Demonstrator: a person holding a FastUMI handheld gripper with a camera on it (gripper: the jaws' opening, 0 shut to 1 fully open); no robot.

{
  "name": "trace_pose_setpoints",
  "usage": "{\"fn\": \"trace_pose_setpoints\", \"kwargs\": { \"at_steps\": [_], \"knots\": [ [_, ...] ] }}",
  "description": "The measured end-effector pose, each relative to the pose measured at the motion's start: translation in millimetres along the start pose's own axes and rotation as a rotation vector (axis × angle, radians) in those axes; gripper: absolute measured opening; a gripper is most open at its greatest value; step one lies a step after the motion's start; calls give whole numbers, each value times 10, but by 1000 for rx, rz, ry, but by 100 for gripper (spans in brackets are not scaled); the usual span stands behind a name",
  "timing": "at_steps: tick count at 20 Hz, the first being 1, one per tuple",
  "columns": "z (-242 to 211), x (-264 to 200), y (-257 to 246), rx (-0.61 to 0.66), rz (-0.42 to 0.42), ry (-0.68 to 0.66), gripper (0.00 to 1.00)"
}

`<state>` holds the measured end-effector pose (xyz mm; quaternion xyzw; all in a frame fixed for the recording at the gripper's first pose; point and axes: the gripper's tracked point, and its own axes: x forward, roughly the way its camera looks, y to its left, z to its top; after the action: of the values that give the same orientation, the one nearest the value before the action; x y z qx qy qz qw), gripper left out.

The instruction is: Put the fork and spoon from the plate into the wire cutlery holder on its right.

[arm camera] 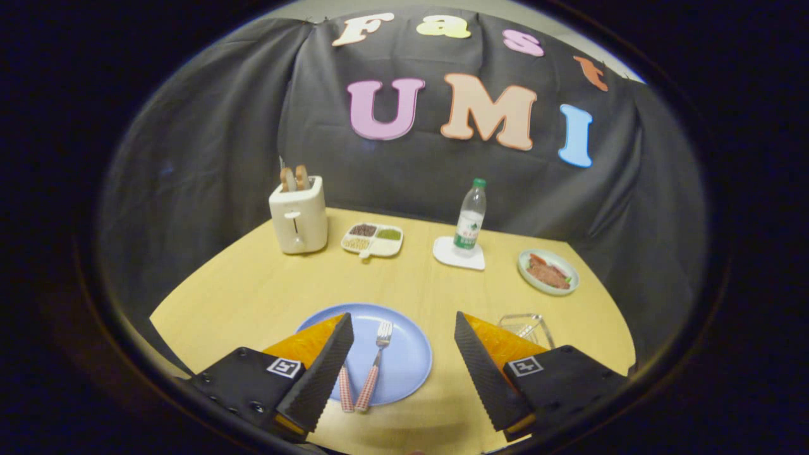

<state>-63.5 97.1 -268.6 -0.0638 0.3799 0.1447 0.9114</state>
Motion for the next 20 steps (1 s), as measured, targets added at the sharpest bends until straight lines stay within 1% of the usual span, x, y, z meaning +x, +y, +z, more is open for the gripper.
{"fn": "trace_pose_setpoints", "kwargs": {
  "at_steps": [6, 9, 15, 17, 20],
  "knots": [
    [-388, 246, 74, 9, 40, 146, 100],
    [-562, 343, 127, -24, 71, 224, 100],
    [-862, 511, 159, -106, 90, 363, 99],
    [-932, 546, 149, -120, 92, 398, 94],
    [-988, 596, 222, -114, 119, 436, 84]
  ]
}}
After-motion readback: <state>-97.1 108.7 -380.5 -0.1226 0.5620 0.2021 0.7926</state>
